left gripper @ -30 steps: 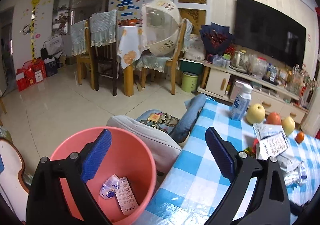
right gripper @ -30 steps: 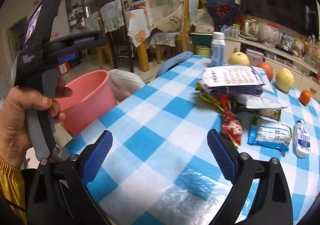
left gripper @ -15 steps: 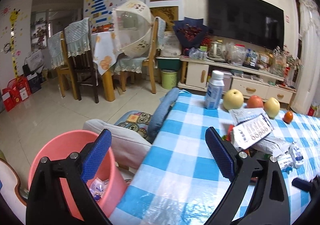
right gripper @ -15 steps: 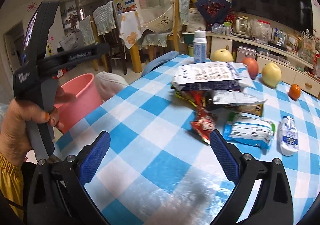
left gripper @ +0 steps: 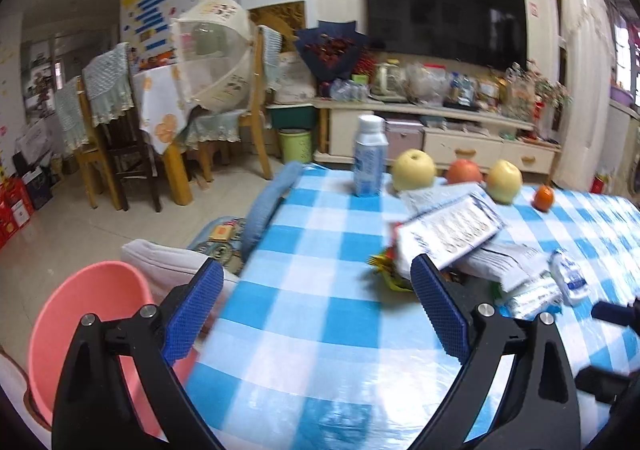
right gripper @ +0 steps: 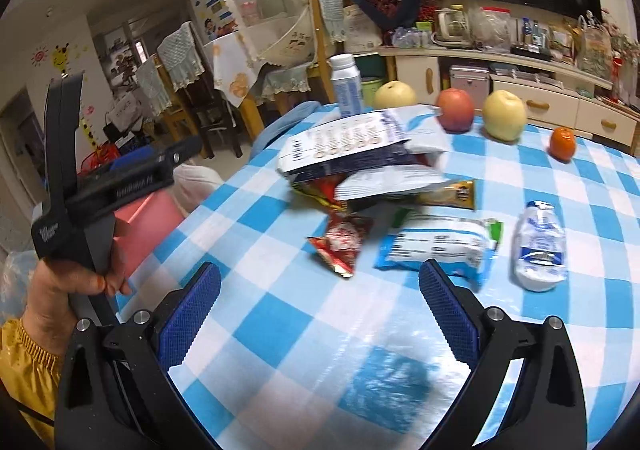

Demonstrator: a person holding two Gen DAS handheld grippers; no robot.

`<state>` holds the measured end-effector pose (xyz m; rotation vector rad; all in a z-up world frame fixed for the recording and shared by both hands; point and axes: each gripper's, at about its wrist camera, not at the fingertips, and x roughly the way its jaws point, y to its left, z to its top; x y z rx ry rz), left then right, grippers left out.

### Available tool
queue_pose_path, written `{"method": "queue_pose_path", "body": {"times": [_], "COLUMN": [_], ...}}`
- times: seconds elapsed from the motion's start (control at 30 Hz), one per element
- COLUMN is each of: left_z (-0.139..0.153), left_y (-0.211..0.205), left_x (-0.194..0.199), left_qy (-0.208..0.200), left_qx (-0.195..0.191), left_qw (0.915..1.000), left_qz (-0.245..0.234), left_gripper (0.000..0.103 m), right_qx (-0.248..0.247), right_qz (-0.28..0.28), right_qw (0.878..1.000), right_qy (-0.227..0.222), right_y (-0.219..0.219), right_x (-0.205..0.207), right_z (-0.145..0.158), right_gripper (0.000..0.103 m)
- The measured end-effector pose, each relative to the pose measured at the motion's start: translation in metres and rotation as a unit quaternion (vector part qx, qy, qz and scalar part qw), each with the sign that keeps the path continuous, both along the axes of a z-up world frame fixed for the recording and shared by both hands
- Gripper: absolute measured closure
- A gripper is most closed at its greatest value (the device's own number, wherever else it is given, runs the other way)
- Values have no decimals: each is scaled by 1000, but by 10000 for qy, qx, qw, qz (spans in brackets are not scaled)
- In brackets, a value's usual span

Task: Collect trash
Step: 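Move both open tools back over the trash pile on the table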

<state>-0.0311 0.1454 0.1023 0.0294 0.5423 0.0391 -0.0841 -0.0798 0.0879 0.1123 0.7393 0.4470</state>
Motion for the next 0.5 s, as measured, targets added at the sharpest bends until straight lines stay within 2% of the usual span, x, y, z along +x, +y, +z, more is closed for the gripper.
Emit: {"method": "queue_pose_path", "body": {"times": [0.2,0.5], "left_z": [-14,-44], "left_y": [-31,-81], "left_x": [4,12], "left_qy": [345,908], "left_qx": [-244,-213], "left_qw": [9976,9889], "left_qz": [-543,-1154], "left_gripper": [8,8], "right_qx": [-113,-397], "right_qz": [-350,-1134], "right_qw": [9993,9927], "right_qy": [-86,-107], "right_y": [-28,-77], "right_x": [4,18], "right_z": [4,10], "right_gripper": [5,5]}}
